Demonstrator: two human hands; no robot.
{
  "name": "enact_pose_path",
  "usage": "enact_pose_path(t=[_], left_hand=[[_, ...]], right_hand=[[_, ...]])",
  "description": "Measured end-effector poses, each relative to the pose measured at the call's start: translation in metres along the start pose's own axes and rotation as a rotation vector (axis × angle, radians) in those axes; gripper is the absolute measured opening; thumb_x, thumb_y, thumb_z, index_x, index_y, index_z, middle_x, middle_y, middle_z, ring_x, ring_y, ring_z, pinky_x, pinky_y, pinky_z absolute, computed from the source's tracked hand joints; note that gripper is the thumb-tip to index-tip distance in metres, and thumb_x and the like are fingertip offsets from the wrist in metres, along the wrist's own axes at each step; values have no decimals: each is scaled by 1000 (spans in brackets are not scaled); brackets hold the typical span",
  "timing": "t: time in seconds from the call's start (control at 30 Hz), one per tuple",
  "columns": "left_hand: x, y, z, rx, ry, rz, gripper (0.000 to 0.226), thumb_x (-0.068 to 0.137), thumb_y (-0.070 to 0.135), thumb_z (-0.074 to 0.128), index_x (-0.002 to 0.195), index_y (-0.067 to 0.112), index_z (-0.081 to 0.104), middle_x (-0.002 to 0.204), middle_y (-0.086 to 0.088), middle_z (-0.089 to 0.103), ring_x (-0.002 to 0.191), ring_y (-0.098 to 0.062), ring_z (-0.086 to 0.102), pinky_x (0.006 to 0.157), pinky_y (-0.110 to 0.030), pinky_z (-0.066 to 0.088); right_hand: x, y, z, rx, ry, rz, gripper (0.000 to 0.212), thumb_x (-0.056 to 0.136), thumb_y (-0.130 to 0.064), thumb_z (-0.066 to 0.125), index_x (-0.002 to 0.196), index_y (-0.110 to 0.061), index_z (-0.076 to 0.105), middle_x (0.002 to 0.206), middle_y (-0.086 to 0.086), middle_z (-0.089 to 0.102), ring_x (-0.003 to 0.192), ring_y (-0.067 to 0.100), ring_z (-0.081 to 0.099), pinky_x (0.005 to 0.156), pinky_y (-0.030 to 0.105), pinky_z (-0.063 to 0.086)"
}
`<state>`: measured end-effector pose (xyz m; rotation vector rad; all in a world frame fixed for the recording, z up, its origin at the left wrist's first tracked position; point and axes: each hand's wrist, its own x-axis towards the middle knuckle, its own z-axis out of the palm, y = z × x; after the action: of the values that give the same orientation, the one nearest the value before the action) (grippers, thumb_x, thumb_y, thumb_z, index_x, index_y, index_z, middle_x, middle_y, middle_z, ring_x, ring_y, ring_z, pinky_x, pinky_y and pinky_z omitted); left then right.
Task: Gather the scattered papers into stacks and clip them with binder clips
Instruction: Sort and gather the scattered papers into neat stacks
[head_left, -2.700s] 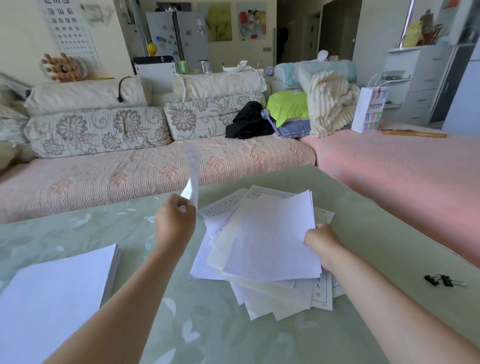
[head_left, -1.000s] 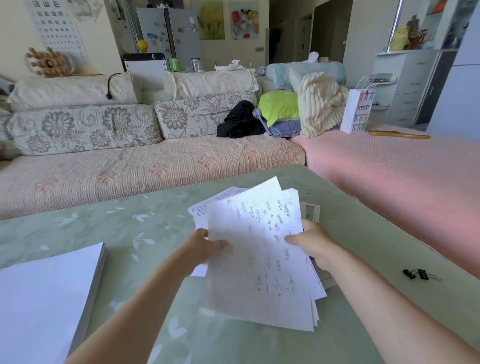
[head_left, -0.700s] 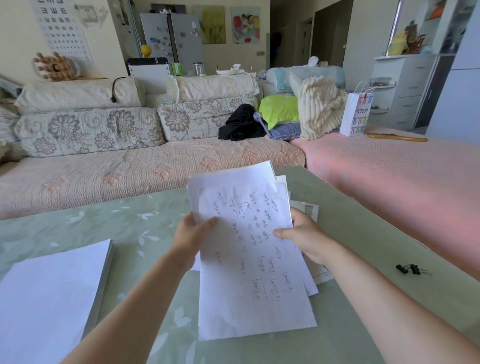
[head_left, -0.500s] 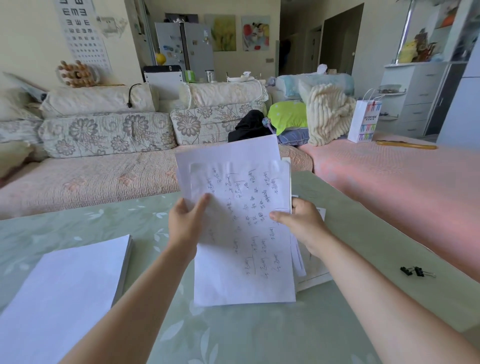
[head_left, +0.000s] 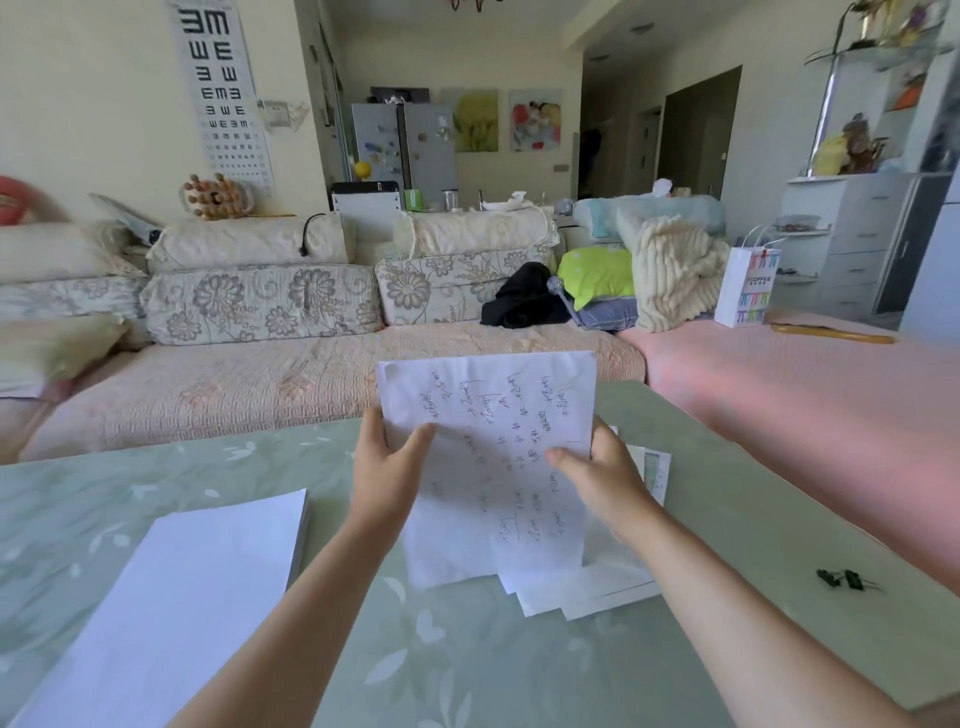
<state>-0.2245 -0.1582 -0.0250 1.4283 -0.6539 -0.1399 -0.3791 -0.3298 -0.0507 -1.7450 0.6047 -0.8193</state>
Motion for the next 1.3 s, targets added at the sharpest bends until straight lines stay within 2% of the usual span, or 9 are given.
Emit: enact_pose_path(t=[0.1, 0.27, 0.43, 0.63, 0.8, 1.0, 1.1, 1.2, 1.3], left_hand=[[-3, -10, -2, 4, -59, -75, 30, 87, 13, 65, 116, 22, 60, 104, 6, 72, 95, -11, 69, 76, -27, 54], [-5, -29, -7, 139, -115, -195, 40, 75, 18, 59, 115, 24, 57, 108, 2, 69, 101, -17, 66, 88, -41, 54], [-2, -38, -22, 225, -224, -278, 34, 75, 22, 57, 108, 25, 59, 103, -2, 71, 96, -21, 68, 89, -49, 55], [5, -9, -68, 143, -114, -278, 28, 71, 15, 58, 99, 16, 55, 91, -8, 66, 71, -22, 64, 61, -34, 53], [13, -2, -137, 144, -82, -289, 22, 87, 7, 58, 106, 16, 59, 98, -8, 70, 78, -22, 69, 62, -31, 53], [15, -22, -223, 259, 40, -394, 17, 88, 6, 55, 102, 14, 60, 85, -5, 66, 64, -16, 61, 49, -21, 46], [13, -50, -269, 304, 72, -490, 25, 90, 4, 56, 114, 11, 52, 81, -11, 61, 60, -22, 55, 52, -25, 41], [7, -77, -302, 463, 48, -622, 42, 81, 12, 68, 117, 12, 46, 95, -16, 61, 68, -23, 57, 56, -28, 42], [6, -97, -317, 784, -24, -634, 44, 74, 20, 62, 114, 8, 48, 118, -15, 57, 97, -30, 61, 73, -33, 48]], right_hand=[[-2, 5, 6, -20, -39, 73, 44, 72, -31, 65, 115, -28, 63, 104, -13, 74, 100, 9, 68, 96, 40, 52], [1, 7, 15, 2, 3, 124, 38, 70, -20, 57, 108, -22, 62, 104, 2, 72, 97, 26, 67, 83, 35, 50], [0, 9, 26, -79, -23, 145, 31, 85, -11, 57, 114, -22, 56, 115, 0, 67, 102, 18, 61, 83, 31, 48], [-2, -10, 60, -143, -113, 50, 52, 77, -25, 79, 119, -28, 50, 119, -12, 64, 112, 9, 60, 98, 36, 48], [-8, -24, 116, -131, -187, 50, 54, 71, -31, 82, 117, -30, 53, 114, -14, 69, 107, 5, 66, 98, 38, 52], [-15, -35, 216, 15, -269, 271, 53, 78, -6, 81, 119, -15, 49, 110, 2, 69, 97, 16, 70, 81, 31, 56], [-16, -26, 272, -4, -309, 361, 46, 77, -2, 80, 111, -13, 52, 106, 5, 69, 96, 21, 69, 86, 36, 57], [-22, -11, 316, -98, -360, 441, 57, 69, -10, 80, 118, -10, 51, 113, 8, 67, 100, 23, 67, 86, 37, 56], [-30, 2, 344, -251, -332, 429, 46, 68, -11, 65, 112, -9, 52, 100, 3, 62, 77, 20, 58, 59, 24, 45]])
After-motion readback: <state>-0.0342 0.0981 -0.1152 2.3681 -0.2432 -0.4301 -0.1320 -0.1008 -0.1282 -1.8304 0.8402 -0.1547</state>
